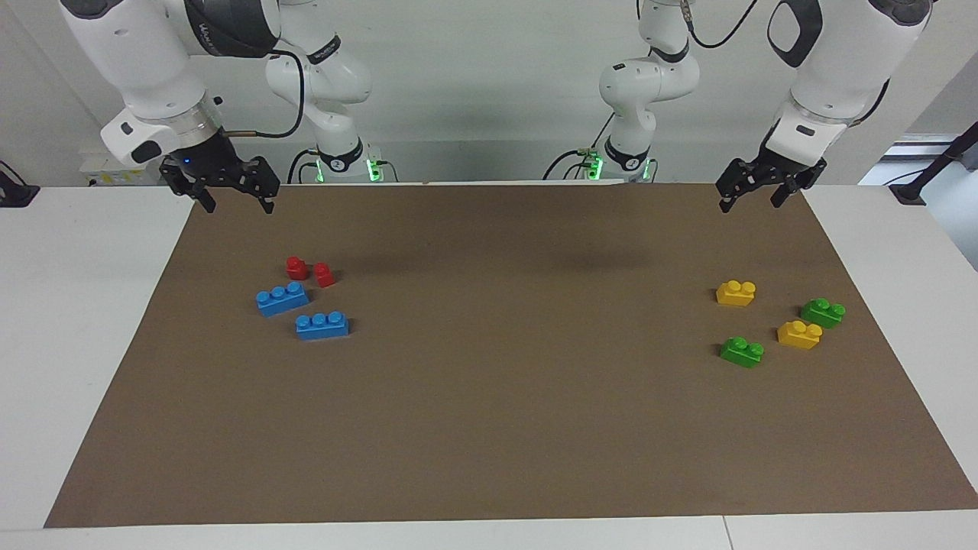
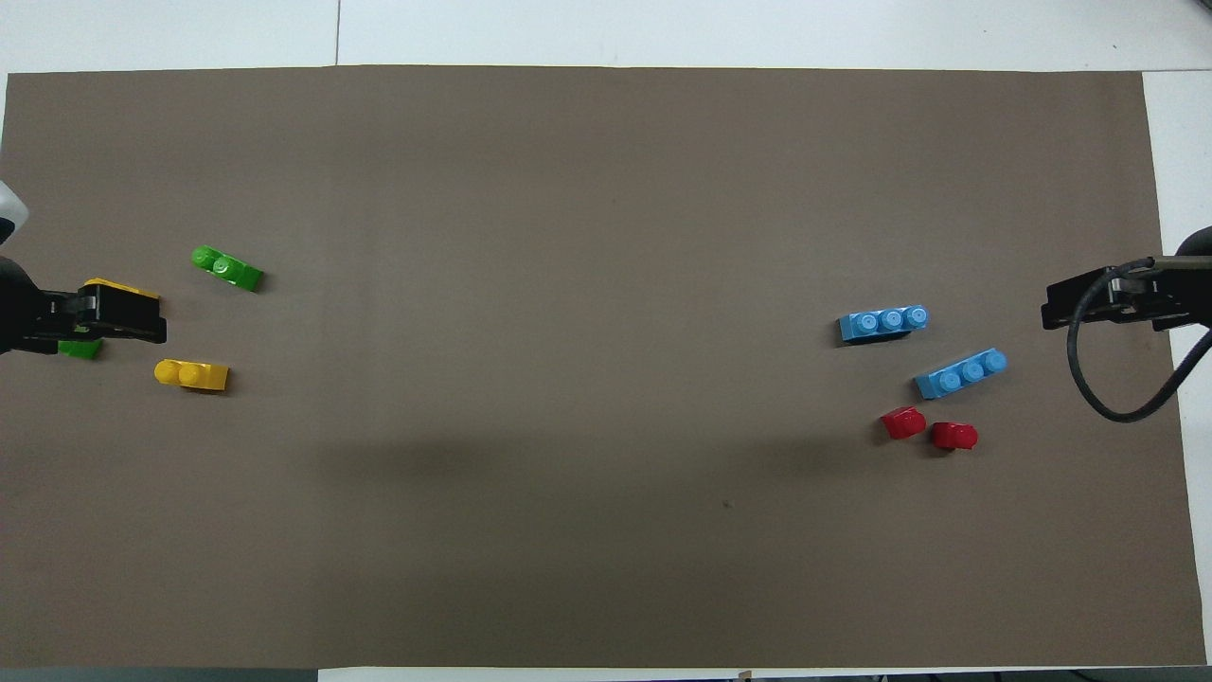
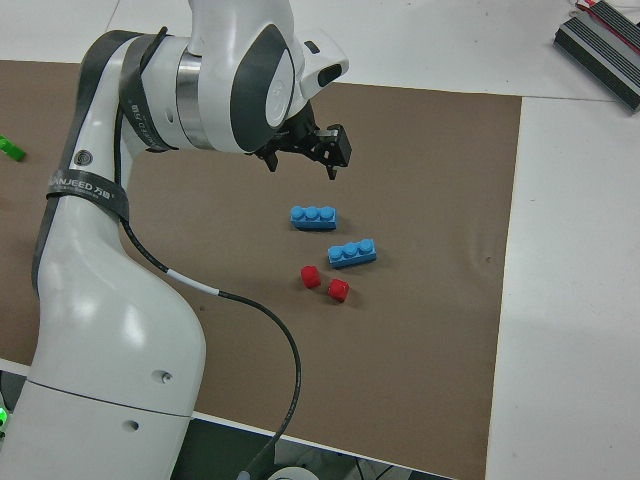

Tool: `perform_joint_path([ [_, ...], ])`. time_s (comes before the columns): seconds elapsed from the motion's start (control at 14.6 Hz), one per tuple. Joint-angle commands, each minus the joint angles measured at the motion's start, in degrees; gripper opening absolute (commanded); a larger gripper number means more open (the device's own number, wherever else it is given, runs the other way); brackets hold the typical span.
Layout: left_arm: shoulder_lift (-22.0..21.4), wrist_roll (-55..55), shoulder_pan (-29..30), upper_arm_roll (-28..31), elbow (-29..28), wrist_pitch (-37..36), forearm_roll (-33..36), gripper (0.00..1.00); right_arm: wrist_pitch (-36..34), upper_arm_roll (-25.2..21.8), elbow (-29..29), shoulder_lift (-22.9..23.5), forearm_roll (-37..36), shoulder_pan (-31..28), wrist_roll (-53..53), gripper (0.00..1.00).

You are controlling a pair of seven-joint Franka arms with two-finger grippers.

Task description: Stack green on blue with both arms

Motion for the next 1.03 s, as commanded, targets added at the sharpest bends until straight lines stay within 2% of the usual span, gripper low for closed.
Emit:
perform_joint_path([
  [0.0,-0.98,0.83,-0.34,0.28,-0.43,-0.16,-0.82,1.00,-1.14,0.42,0.16,-0.13,-1.34,-0.37,1.05,1.00],
  [0.48,-1.42,0.84,-0.69,0.28,-0.43,0.02,-0.82,1.00,-0.53,0.15,-0.88,-0.39,-1.26,-0.90,1.40,1.00],
  [0.68,-1.86,0.40,-0.69,0.28,-0.43,0.02,-0.82,1.00,6.14,0.15,-3.88,-0.93,-0.73,-1.94,11.74,1.00],
  [0.82,-2.82,0.31,-0.69,0.45,-0.51,-0.42,-0.82,1.00,8.09,0.15,-3.97,0.74,-0.38,-2.92,16.32,1.00],
  [0.96,-4.05,0.22,-0.61,0.63,-0.60,-1.39,-0.73,1.00,10.01,0.15,-3.62,3.28,0.93,-3.79,28.15,0.99],
])
